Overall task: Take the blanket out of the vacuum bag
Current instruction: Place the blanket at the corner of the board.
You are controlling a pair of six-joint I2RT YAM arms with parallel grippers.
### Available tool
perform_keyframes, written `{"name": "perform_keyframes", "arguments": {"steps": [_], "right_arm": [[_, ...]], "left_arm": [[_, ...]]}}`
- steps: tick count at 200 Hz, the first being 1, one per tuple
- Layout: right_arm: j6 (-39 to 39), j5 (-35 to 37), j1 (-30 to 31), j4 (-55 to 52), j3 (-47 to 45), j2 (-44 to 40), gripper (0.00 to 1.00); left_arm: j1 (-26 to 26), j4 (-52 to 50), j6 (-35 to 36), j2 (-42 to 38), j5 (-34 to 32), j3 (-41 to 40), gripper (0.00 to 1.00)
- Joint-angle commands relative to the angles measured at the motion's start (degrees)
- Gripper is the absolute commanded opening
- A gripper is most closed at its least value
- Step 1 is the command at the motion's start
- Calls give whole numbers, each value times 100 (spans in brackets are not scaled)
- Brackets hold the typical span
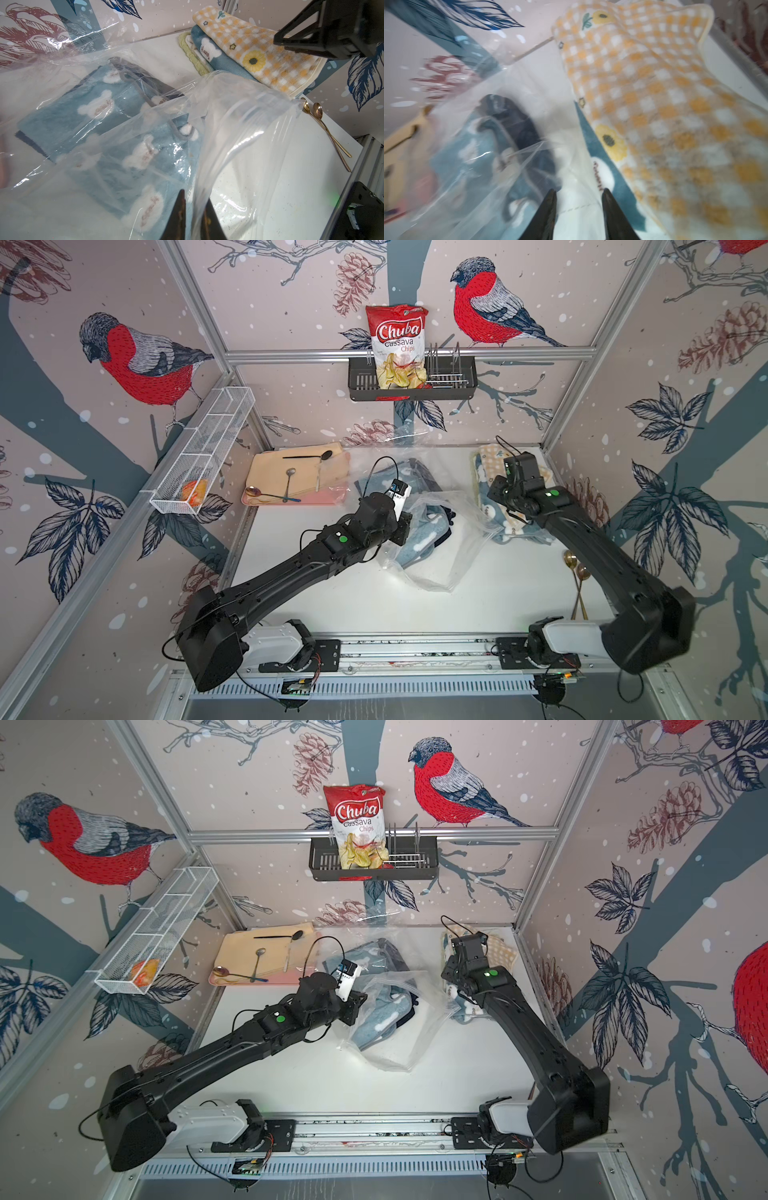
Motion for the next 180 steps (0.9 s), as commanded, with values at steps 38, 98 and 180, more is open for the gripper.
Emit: {"name": "perform_keyframes", "arguments": {"steps": [38,98,180], "right_arm": [[-880,1748,49,-900,405,1055,66],[-1051,1979,7,-587,60,1547,70],[-1028,1593,-109,-145,-55,990,11]], "left_arm": [[9,116,26,35,-14,3,14],[14,91,38,99,-22,26,14],[14,88,43,111,-64,32,14]]}}
